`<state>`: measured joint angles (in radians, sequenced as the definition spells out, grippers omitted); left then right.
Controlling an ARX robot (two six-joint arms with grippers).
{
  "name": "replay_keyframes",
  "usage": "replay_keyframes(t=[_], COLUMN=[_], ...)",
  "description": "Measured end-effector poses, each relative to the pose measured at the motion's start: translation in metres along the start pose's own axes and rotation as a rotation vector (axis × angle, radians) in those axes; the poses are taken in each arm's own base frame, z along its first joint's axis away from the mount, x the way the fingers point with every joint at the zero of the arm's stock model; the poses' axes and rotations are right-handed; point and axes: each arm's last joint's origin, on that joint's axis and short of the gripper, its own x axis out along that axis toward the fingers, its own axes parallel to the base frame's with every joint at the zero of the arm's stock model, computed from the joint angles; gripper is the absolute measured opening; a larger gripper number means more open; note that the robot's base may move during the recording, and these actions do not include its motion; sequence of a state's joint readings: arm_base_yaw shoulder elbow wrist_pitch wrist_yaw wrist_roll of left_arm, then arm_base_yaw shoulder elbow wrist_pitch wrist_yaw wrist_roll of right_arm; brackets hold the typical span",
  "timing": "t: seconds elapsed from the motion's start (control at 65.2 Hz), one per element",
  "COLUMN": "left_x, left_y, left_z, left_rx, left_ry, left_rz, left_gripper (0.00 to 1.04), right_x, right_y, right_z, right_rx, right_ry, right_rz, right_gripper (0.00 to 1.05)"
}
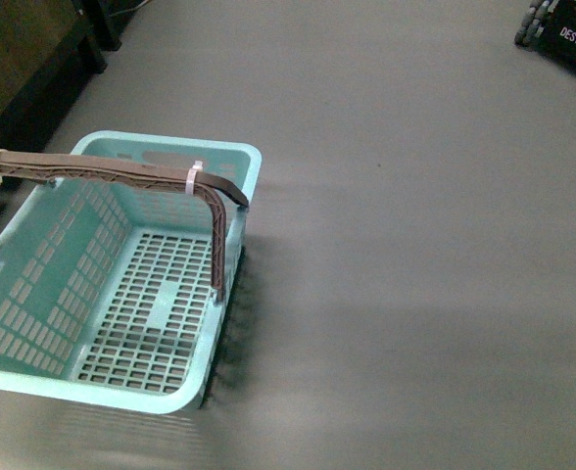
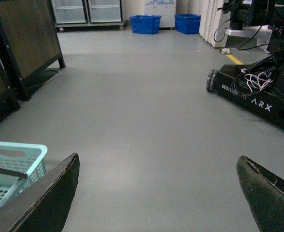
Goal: Pick mango and avocado into basket
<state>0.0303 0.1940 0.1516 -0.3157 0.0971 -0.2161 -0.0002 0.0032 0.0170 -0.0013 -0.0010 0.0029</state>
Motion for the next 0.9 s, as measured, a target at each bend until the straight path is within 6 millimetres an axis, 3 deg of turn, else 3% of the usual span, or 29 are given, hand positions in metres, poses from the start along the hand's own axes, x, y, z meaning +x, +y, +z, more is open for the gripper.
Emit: replay_keyframes(t=[0.061, 0.184, 0.261, 0.322, 0.491, 0.613, 0.905], left_x=[0.005, 0.022, 0.046, 0.078, 0.160, 0.206, 0.278], left_y=[0.003, 0.008, 0.013, 0.012, -0.009, -0.022, -0.022], left_z=[0.001, 0.022, 0.033, 0.036, 0.029, 0.018, -0.018], left_rx=[-0.237, -0.540, -0.687, -0.783, -0.923, -0.970, -1.035], left_ry=[0.207, 0.220, 0.209, 0.213, 0.238, 0.261, 0.313], left_rz=[0.043, 0.058, 0.094, 0.122, 0.148, 0.168, 0.312], left_gripper=[0.96, 0.96, 0.96, 0.96, 0.96, 0.96, 0.96], right_x=[0.000, 0.000, 0.000, 0.000, 0.000, 0.000, 0.000], right_y=[0.000, 0.000, 0.000, 0.000, 0.000, 0.000, 0.000], right_z=[0.000, 0.000, 0.000, 0.000, 0.000, 0.000, 0.000], right_rx=[0.000, 0.000, 0.000, 0.000, 0.000, 0.000, 0.000], right_ry=[0.000, 0.000, 0.000, 0.000, 0.000, 0.000, 0.000], right_rz=[-0.001, -0.001, -0.001, -0.001, -0.001, -0.001, -0.001], right_gripper=[0.96, 0.96, 0.96, 0.96, 0.96, 0.96, 0.96])
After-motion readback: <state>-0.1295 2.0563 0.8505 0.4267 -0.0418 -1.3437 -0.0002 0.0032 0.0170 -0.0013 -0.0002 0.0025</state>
